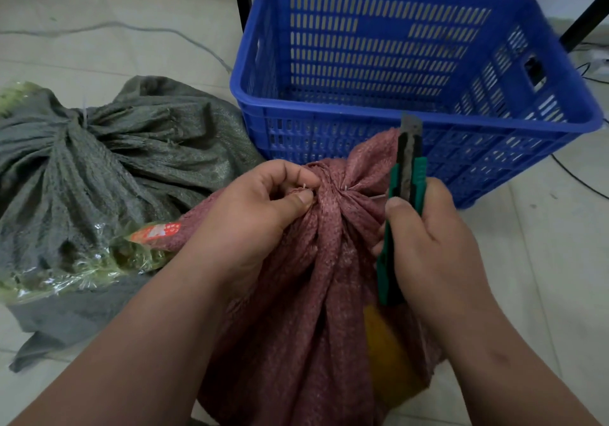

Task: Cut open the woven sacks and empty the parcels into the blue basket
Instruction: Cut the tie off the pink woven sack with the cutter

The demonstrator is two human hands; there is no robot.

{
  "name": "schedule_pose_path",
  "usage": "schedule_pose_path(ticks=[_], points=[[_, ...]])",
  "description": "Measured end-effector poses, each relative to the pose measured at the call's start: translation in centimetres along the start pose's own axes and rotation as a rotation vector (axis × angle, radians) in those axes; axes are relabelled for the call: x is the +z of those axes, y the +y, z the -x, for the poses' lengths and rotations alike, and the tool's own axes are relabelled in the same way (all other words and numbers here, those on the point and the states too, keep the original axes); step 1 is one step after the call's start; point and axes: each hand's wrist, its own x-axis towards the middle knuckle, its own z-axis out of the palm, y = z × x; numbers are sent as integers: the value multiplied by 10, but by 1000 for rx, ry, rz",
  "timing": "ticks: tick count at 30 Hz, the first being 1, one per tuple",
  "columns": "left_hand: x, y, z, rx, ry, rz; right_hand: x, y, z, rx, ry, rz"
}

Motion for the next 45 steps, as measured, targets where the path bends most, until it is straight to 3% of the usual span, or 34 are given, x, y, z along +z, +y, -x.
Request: schedule_pose_path(ticks=[5, 11, 16, 18, 22, 26, 31, 37, 40, 45], points=[[4, 8, 5, 70, -29, -43, -1, 5, -14, 29, -11, 109], [4, 11, 10, 86, 25, -109, 7, 2, -16, 73, -111, 34], [-3, 12, 11, 111, 64, -134, -2, -6, -16, 389, -343, -354], [-5, 12, 11, 125, 92, -153, -6, -6, -17, 464, -404, -369], [-11, 14, 8, 160, 144, -213, -9, -2, -18, 419, -472, -294], [-17, 17, 5, 205, 199, -198, -21, -2, -18, 382, -516, -467], [-32, 18, -2, 232, 332, -183, -44, -2, -28, 435, -235, -615], [-50, 17, -8, 196, 536, -483, -80, 6, -39, 337, 229, -587], [-35, 17, -3, 170, 381, -717, -96, 7, -39, 144, 412, -291], [7, 4, 8, -27, -58, -1276, -93, 24, -44, 168, 253, 87]])
